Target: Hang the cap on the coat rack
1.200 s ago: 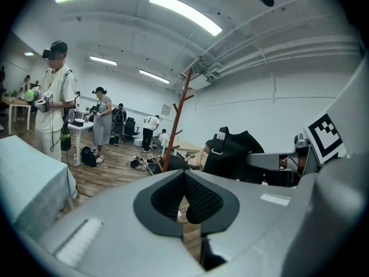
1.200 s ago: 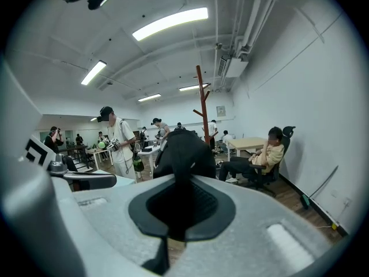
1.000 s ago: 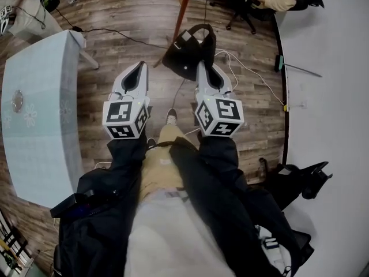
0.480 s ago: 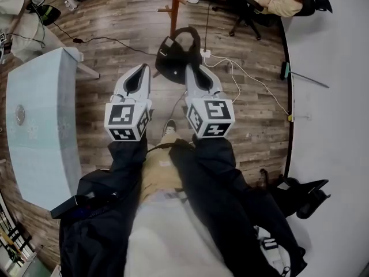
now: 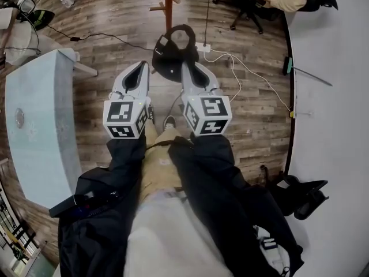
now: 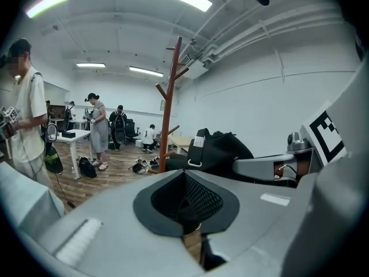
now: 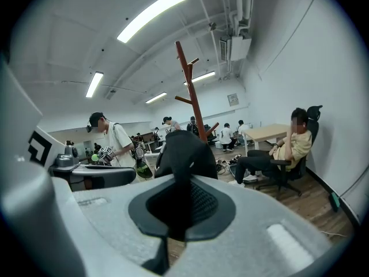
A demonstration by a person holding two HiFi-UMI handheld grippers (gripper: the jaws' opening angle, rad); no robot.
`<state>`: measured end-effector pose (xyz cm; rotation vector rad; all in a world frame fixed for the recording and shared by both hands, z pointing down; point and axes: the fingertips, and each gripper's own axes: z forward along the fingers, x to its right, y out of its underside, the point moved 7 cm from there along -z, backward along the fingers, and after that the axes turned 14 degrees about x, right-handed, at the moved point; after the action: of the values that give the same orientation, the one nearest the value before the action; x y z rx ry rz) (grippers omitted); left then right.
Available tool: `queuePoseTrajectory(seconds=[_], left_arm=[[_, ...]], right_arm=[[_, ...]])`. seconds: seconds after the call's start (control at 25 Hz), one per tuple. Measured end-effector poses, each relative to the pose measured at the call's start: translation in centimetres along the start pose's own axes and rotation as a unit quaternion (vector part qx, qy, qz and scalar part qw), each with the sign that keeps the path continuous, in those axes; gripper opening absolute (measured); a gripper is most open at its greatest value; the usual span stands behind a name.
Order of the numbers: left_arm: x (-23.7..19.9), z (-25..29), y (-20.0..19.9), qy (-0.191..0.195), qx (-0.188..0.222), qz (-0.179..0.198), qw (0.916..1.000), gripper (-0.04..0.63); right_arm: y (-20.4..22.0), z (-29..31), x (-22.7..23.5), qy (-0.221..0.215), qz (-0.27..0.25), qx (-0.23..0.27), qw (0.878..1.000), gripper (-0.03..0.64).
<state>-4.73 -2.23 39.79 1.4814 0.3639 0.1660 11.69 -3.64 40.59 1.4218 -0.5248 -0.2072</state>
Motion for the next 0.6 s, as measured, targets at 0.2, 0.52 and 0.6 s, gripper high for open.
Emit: queuePoseTrajectory(seconds=[0.2, 0.52, 0.6], left_arm=[[-1.2, 2.4, -0.2, 0.016, 0.005, -0.004, 0.9999, 0.0], [-3.4, 7.3, -2.0, 0.059, 0.025, -0.009, 0.9979, 0.0], [-4.8, 8.3, -2.4, 0.061, 0.026, -0.012, 0.9977, 0.0]], right_arm=[[-0.1, 1.9, -0.2, 0.005, -0.008, 0.001, 1.0, 0.008], [-1.8, 6.1, 0.2, 0.028, -0.027, 0.018, 0.999, 0.008], [-1.9, 7.6, 0.0, 0.034, -0.029, 0.016, 0.999, 0.008]])
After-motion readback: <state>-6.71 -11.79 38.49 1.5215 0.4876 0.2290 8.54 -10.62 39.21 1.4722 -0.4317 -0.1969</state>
